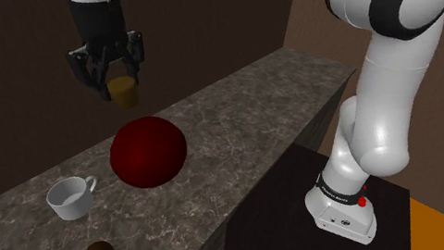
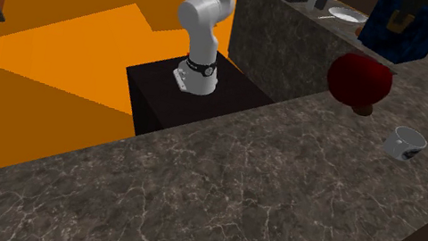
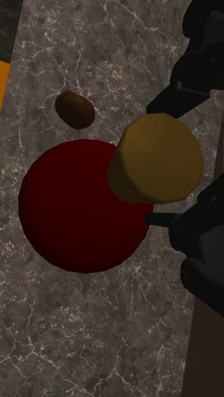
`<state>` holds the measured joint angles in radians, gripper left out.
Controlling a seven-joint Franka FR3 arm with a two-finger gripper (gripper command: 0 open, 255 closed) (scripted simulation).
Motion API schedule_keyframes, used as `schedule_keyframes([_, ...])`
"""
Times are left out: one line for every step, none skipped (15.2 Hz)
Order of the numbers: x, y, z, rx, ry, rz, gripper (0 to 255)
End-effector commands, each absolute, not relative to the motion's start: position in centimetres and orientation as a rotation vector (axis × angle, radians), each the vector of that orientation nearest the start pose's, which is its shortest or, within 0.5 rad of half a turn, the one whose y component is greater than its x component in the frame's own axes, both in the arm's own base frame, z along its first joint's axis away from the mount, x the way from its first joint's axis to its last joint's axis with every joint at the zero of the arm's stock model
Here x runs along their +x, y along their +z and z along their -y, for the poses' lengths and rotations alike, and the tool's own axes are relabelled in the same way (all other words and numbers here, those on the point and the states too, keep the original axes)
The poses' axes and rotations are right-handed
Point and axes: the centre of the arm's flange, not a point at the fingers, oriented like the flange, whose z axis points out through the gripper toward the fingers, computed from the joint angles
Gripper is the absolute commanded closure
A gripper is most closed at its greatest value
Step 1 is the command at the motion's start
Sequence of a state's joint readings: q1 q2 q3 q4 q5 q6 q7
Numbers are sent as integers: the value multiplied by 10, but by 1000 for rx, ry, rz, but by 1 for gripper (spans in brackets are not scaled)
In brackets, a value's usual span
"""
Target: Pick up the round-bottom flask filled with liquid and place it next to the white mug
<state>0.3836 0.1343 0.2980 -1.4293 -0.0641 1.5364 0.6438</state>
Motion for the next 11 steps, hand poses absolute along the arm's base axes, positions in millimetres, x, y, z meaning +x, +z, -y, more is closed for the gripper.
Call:
schedule_keyframes([469,615,-384,-3171,-3,50,255])
schedule_keyframes([468,615,-397,-3171,-3,50,255])
schedule_keyframes([466,615,-420,-3171,-3,50,255])
schedule_keyframes([466,610,-420,-3171,-3,50,255])
schedule_keyframes([466,604,-420,-3171,-3,50,255])
schedule_keyframes([466,599,-420,-3171,-3,50,255])
schedule_keyframes([466,594,-420,-3171,-3,50,255])
schedule_keyframes([466,588,-420,-3171,-3,50,255])
schedule_keyframes([466,583,-420,-3171,-3,50,255])
schedule_keyframes([466,578,-420,-3171,-3,50,255])
schedule_keyframes([466,573,-420,-3171,-3,50,255])
